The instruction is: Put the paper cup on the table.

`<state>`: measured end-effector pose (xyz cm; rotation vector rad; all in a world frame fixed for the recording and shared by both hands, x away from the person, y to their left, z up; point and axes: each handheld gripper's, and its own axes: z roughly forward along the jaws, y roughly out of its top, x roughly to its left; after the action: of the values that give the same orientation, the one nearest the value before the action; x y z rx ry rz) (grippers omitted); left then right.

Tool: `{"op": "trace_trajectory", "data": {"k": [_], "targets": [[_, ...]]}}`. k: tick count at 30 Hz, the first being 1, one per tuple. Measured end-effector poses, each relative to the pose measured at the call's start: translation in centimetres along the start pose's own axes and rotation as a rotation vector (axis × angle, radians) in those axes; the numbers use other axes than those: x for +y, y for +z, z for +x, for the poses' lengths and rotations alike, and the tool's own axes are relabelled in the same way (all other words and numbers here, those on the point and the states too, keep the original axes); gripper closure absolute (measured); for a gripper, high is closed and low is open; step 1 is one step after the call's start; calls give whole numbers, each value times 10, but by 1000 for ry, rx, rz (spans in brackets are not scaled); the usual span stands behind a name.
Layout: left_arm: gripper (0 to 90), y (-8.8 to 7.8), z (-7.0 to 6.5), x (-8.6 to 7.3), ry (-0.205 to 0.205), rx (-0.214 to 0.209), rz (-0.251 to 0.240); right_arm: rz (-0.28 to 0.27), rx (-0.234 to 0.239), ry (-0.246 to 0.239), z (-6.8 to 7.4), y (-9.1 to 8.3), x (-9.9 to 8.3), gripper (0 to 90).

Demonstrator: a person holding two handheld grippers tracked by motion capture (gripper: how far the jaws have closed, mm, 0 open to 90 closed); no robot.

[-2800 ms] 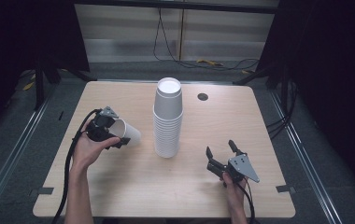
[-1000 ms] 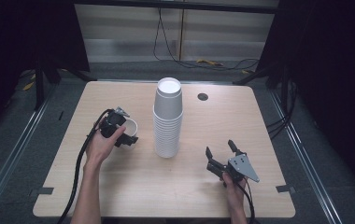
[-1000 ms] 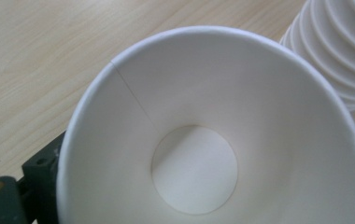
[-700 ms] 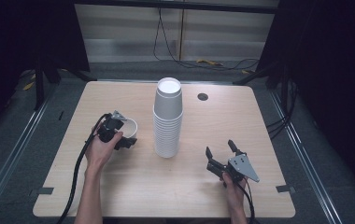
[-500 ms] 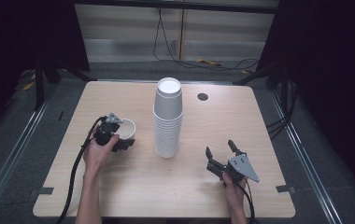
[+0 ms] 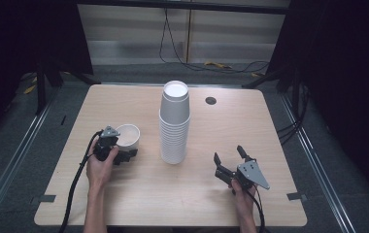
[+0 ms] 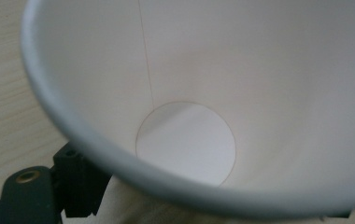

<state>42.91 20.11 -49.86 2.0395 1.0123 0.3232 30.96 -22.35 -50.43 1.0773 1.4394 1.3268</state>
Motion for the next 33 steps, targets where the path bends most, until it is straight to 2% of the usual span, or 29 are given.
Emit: {"op": "trace_trajectory", "data": {"k": [2, 3, 5, 7, 10, 12, 14, 17, 19, 21, 23, 25, 29, 31, 33], "targets": [[157, -1, -1, -4, -8, 12, -1, 0, -1, 0, 0, 0, 0, 138], [157, -2, -1, -8, -21, 23, -25, 0, -1, 0, 0, 0, 0, 138], [157, -4, -2, -10, -50, 26, -35, -1, -4, 0, 0, 0, 0, 138], [156, -9, -3, -11, -29, 53, -44, 1, 3, 0, 0, 0, 0, 138], [156, -15, -6, -15, -27, 71, -90, 2, 2, 4, -1, 0, 0, 138], [155, -16, -8, -20, -38, 61, -117, 2, 2, 2, 0, 0, 0, 138], [153, -17, -11, -25, -39, 79, -132, 3, 1, 4, 0, 0, 0, 138], [156, -21, -18, -31, -50, 66, -166, 1, 3, 3, 0, 0, 0, 138], [155, -25, -21, -35, -74, 63, -199, 3, 1, 5, 0, 0, 0, 138], [154, -29, -26, -38, -77, 82, -229, 1, 2, 4, 0, 0, 0, 138], [154, -34, -33, -40, -52, 101, -235, 0, 2, 6, 0, 0, 0, 138], [154, -39, -42, -42, -37, 139, -286, -1, 2, 6, 0, 0, 0, 138], [153, -45, -53, -47, -28, 122, -307, 2, 0, 9, 0, 0, 0, 138], [155, -48, -60, -49, -20, 124, -349, 1, 1, 6, 0, 0, 0, 138], [155, -51, -65, -52, -34, 93, -387, 2, 1, 8, 0, 0, 0, 138]]}}
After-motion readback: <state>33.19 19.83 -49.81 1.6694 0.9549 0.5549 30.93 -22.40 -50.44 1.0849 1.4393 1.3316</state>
